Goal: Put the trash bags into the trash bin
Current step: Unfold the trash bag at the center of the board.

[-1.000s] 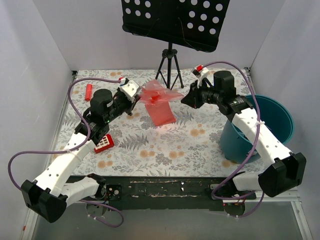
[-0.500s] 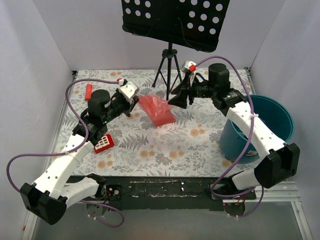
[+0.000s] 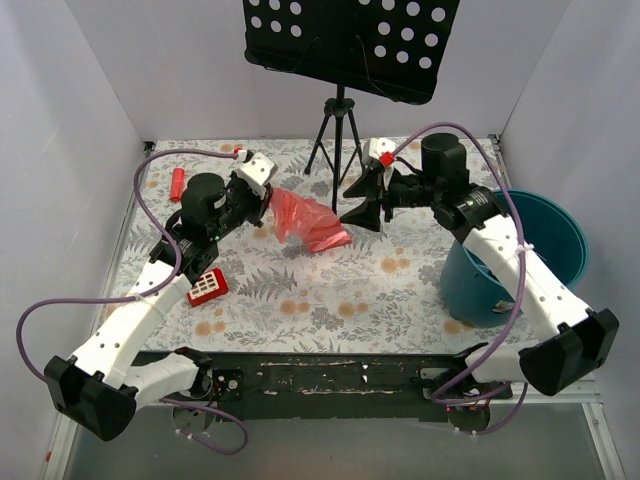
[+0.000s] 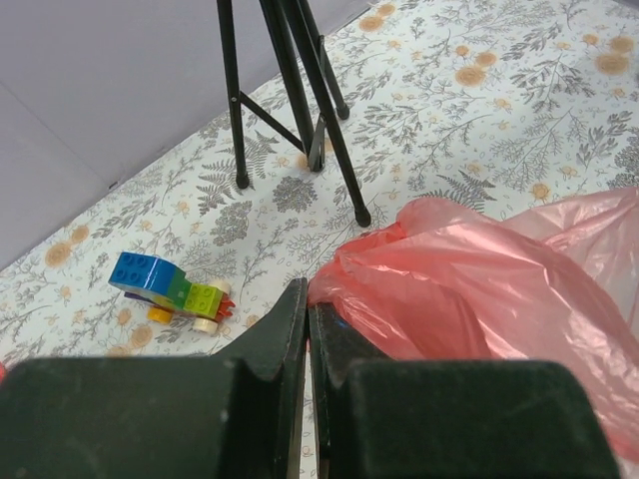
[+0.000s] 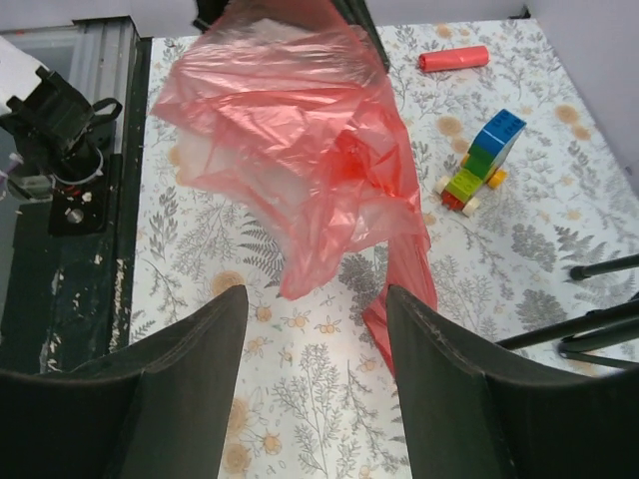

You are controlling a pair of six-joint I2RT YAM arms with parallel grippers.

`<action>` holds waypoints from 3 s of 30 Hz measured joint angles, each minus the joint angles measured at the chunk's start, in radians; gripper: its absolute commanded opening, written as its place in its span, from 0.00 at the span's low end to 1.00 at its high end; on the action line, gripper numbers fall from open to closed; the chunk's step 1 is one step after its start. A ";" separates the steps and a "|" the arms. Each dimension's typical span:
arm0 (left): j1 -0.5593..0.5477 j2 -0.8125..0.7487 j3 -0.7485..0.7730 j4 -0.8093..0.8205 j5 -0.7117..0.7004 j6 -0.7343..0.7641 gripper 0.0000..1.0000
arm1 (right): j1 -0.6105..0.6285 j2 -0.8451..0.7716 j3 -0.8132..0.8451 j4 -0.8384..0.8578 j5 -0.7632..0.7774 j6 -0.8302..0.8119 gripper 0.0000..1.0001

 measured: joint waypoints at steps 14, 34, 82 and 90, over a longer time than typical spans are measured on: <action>0.000 0.064 0.064 -0.023 -0.006 -0.058 0.00 | 0.245 -0.021 -0.002 -0.054 0.217 -0.318 0.67; 0.000 0.022 0.051 -0.041 -0.031 -0.018 0.00 | 0.250 0.032 -0.002 0.123 0.671 -0.171 0.01; -0.074 0.416 -0.069 0.426 0.186 -0.299 0.15 | -0.035 0.058 0.102 0.020 0.639 0.371 0.01; -0.060 0.457 -0.068 0.426 0.134 -0.282 0.00 | -0.059 0.058 0.100 0.016 0.696 0.359 0.01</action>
